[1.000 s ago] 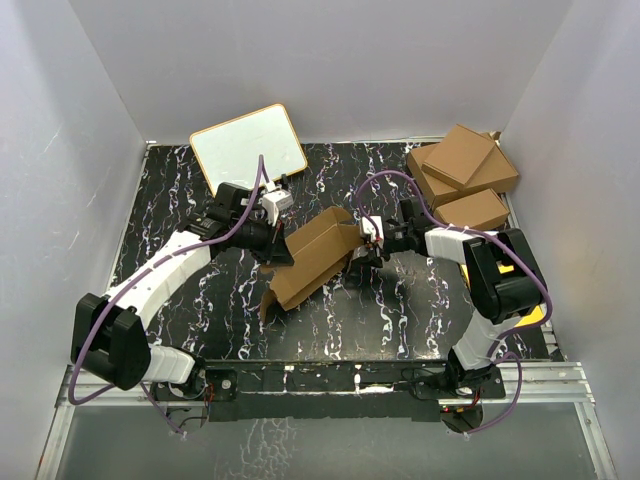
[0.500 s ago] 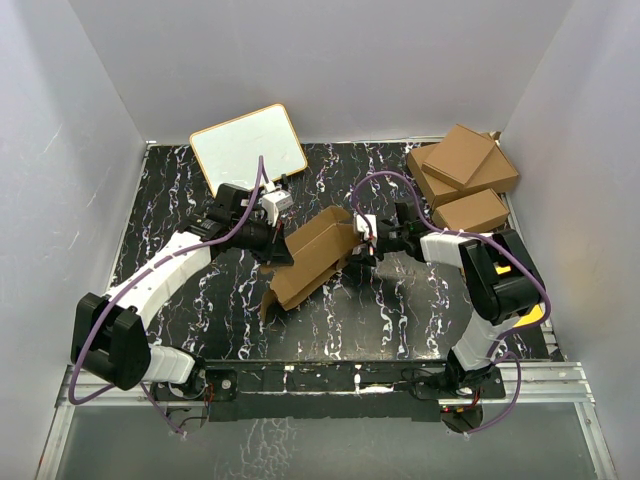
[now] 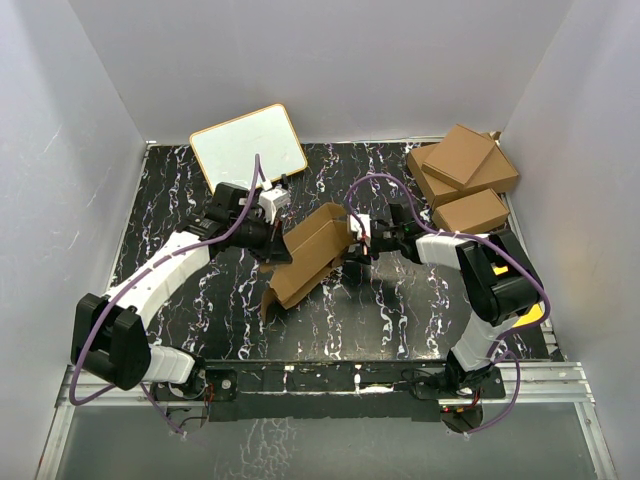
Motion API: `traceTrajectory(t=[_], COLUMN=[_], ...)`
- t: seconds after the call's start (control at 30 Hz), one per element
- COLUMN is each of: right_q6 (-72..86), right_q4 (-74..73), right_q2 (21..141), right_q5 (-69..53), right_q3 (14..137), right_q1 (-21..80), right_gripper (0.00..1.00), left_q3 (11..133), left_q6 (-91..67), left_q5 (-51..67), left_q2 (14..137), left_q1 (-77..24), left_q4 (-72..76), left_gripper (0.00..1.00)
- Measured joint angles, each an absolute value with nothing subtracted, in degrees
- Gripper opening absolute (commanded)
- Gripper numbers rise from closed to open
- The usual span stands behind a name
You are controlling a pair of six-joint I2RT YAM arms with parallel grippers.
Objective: Fold the paper box
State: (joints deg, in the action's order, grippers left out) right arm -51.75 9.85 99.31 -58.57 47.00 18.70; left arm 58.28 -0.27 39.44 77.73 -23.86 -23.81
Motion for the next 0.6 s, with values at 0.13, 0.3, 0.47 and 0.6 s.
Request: traceTrajectory(t=[0.13,0.3,0.47,0.6], right_q6=[-50.72,-49.17,-47.24,-45.23], right_q4=[10.83,12.23,13.47,14.20], right_q2=[99.31,99.31,99.42,99.63], right_q5=[-57.52,-56.07,-55.18,-55.05], right_q3=[47.00,47.00,47.03,47.20], right_q1=[19.16,19.75,20.25,20.25], right_gripper=[0.41,0.39,0.36,0.33], left_q3=[58.28,58.26,58.13,57.87], left_q6=[-1.21,-2.61,-3.73,-4.43], left_q5=[39.68,41.01,42.74,44.07], left_q2=[77.67,77.67,77.67,77.67], left_q1=[-23.16,-21.76,-20.16,-18.98], left_q4=[-23.53,-22.98,-22.63,-22.26], left_gripper=[0.00,0.00,0.00,0.00])
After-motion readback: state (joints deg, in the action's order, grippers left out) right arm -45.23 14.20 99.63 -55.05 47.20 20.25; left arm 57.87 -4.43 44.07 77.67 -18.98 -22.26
